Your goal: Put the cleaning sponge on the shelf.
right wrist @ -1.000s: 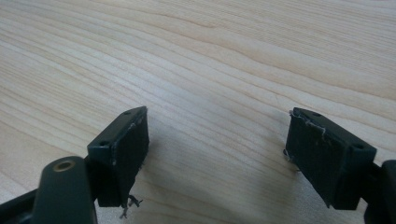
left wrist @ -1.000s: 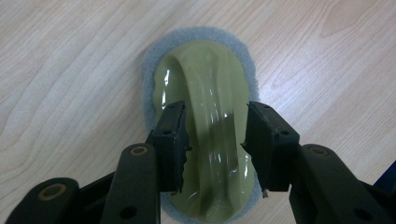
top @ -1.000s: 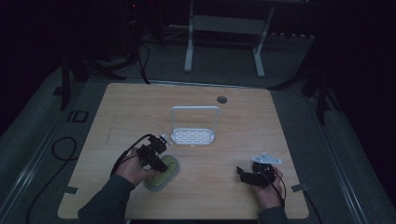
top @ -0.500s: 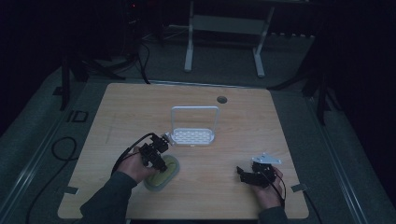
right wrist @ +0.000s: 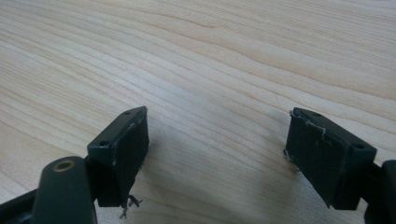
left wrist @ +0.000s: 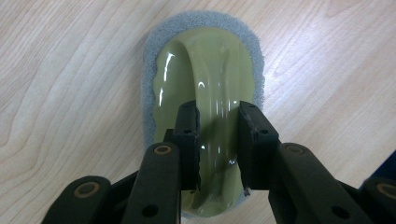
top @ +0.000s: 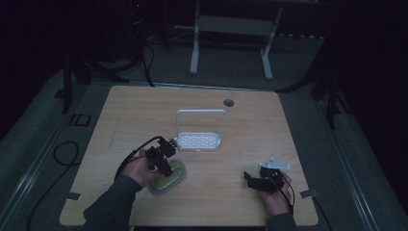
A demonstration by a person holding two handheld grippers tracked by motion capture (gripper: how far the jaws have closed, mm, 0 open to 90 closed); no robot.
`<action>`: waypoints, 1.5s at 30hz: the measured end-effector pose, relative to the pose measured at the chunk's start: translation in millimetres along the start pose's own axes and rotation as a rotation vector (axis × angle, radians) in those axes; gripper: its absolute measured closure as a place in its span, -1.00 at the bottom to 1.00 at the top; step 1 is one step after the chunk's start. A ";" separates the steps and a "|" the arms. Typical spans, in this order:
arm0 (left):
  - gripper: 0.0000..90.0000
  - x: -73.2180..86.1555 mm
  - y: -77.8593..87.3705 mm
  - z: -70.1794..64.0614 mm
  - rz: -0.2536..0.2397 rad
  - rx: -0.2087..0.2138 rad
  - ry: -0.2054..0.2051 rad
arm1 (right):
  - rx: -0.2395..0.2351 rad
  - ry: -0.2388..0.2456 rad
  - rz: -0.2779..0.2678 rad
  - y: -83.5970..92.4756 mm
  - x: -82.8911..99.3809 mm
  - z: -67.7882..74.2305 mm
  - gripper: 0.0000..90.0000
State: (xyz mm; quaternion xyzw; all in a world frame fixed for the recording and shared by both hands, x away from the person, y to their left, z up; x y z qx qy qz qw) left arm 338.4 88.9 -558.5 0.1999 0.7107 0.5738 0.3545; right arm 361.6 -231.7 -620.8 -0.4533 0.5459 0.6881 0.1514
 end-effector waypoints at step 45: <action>0.60 -52.8 23.5 -6.2 -0.159 -0.070 -0.346 | 0.000 -0.001 0.000 -0.1 -0.1 0.1 -0.54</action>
Point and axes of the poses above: each handheld gripper's, and its own axes: y roughly backward along the jaws, x roughly out of its underside, z roughly to its left, the point moved 9 cm from there along -y, roughly forward along the jaws, and after that the axes turned 5 degrees about -z, right-handed, at the moved point
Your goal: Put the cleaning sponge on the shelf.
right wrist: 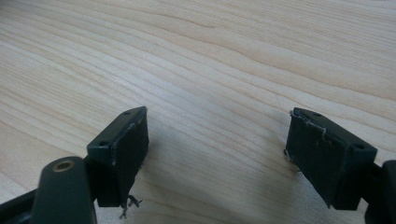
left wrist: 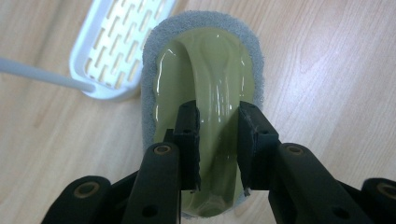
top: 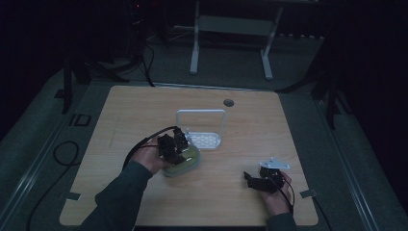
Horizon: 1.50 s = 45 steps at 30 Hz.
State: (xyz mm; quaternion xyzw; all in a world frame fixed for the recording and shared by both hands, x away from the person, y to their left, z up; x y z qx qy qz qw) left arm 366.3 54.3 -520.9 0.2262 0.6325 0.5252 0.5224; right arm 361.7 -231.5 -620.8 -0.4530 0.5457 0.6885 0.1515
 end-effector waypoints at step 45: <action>0.60 -37.2 2.2 16.1 -0.028 -0.069 -0.202 | -0.001 0.001 0.000 -0.1 -0.1 0.0 -0.54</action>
Point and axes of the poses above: each handheld gripper's, and its own axes: y roughly backward along the jaws, x roughly out of its underside, z roughly to its left, the point moved 9 cm from there along -y, roughly forward along the jaws, and after that the axes turned 5 degrees about -z, right-handed, at the moved point
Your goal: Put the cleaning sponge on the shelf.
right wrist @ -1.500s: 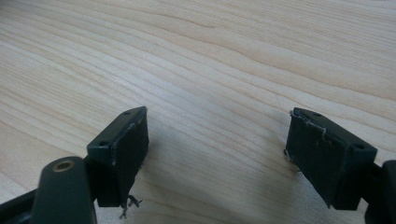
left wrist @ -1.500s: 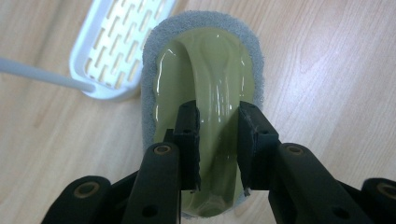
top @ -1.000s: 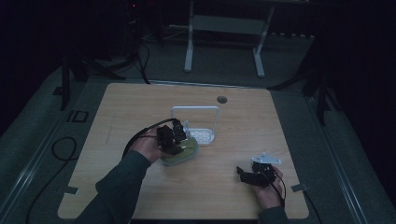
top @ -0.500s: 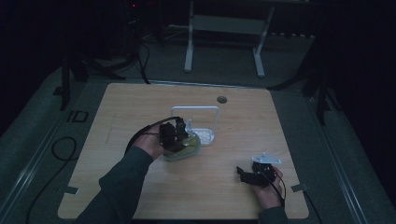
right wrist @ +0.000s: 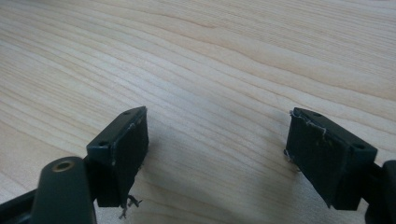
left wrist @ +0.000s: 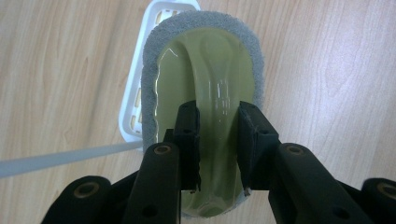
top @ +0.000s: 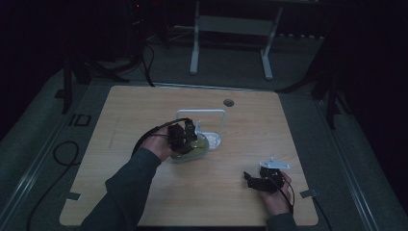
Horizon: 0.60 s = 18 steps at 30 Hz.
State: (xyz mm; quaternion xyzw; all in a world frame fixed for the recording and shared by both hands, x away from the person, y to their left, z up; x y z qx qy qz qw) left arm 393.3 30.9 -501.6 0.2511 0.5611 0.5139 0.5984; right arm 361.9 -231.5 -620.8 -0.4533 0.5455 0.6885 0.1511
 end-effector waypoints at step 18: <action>0.60 -18.3 -3.5 4.7 -0.004 -0.013 -0.101 | 0.000 0.000 0.000 0.0 0.0 0.0 -0.54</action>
Point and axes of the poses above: each handheld gripper's, and its own axes: y roughly backward along the jaws, x roughly out of its underside, z roughly to its left, the point moved 9 cm from there along -y, roughly forward along the jaws, and after that the axes turned 5 degrees about -z, right-handed, at the moved point
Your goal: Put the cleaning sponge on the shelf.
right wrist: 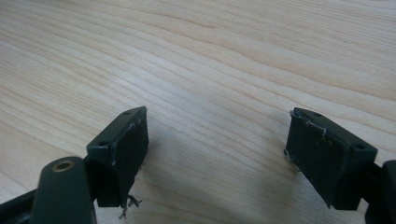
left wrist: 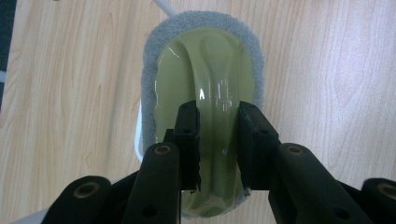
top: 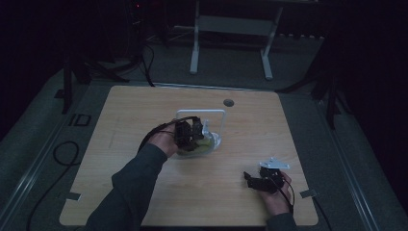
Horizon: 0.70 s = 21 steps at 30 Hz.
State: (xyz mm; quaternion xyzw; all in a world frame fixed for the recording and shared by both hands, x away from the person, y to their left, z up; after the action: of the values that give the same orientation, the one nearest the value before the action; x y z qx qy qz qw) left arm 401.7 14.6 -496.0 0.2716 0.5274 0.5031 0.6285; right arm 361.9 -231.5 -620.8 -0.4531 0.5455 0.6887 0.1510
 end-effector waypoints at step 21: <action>0.60 -13.3 -17.9 9.2 0.043 -0.021 -0.099 | 0.000 0.000 0.000 0.0 0.0 0.0 -0.54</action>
State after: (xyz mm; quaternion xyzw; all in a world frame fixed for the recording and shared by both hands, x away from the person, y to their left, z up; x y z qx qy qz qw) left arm 417.3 -2.1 -503.7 0.3009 0.4845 0.5077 0.6457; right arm 361.8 -231.5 -620.8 -0.4530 0.5457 0.6886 0.1511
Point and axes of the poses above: each handheld gripper's, and its own axes: y roughly backward along the jaws, x roughly out of its underside, z roughly to its left, the point moved 9 cm from there along -y, roughly forward along the jaws, and after that the axes turned 5 degrees about -z, right-handed, at the moved point
